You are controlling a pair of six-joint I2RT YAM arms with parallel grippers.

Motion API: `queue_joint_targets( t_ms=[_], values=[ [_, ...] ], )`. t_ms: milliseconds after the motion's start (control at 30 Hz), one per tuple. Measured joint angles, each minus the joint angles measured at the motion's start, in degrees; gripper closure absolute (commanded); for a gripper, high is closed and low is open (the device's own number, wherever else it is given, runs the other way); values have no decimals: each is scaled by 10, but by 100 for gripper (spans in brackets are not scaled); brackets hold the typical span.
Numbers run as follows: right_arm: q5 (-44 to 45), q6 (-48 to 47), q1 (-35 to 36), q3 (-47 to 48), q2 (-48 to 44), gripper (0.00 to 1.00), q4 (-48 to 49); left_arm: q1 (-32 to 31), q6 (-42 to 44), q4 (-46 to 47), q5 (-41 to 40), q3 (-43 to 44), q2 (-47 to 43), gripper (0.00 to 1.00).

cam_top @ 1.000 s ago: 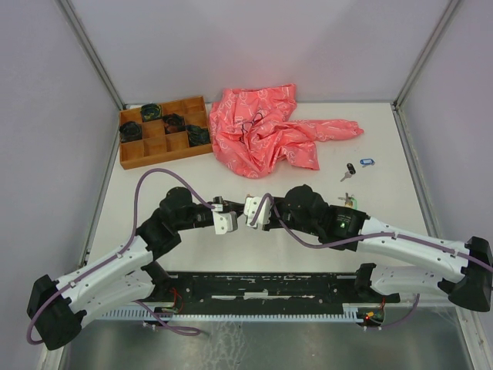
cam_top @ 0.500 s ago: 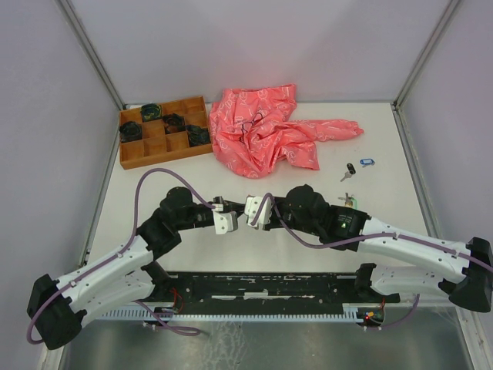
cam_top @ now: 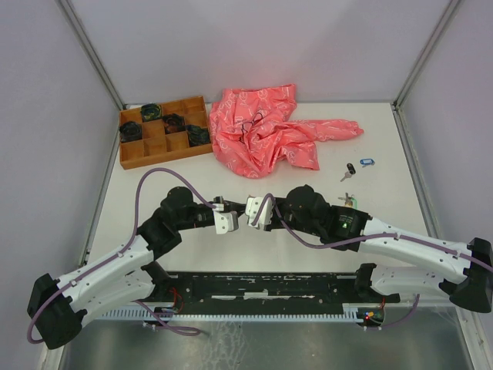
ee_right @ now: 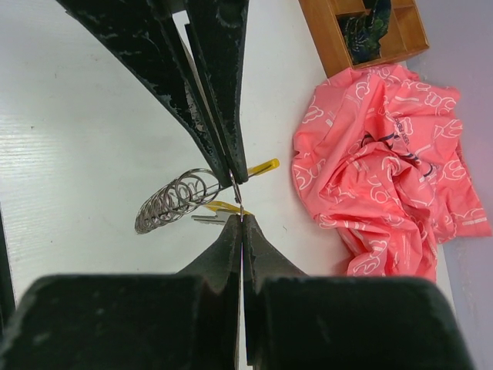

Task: Put the keys on the keyring

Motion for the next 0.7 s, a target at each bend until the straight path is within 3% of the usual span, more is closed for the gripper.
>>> queue_joint_targets(
  t_ms=[700],
  values=[
    [-7, 4, 0, 0, 0, 99, -2, 0, 0, 0, 1, 0, 1, 97]
  ],
)
